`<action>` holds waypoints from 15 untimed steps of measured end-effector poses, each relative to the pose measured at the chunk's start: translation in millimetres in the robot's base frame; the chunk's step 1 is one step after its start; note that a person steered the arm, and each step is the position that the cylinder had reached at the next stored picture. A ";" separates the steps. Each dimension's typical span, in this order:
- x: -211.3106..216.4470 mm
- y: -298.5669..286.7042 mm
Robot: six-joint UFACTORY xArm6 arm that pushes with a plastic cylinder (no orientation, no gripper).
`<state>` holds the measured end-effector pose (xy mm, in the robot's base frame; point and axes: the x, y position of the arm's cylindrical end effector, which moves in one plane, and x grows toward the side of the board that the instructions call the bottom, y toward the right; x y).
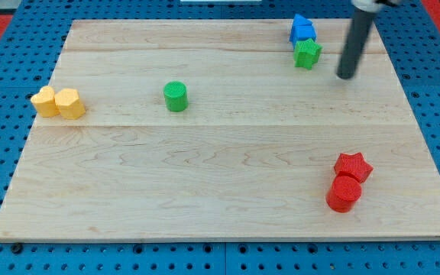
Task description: Push the green circle to the right
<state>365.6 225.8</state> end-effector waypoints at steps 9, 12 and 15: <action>-9.1 -334.5; -17.1 -210.3; -23.8 -131.7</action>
<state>341.8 94.1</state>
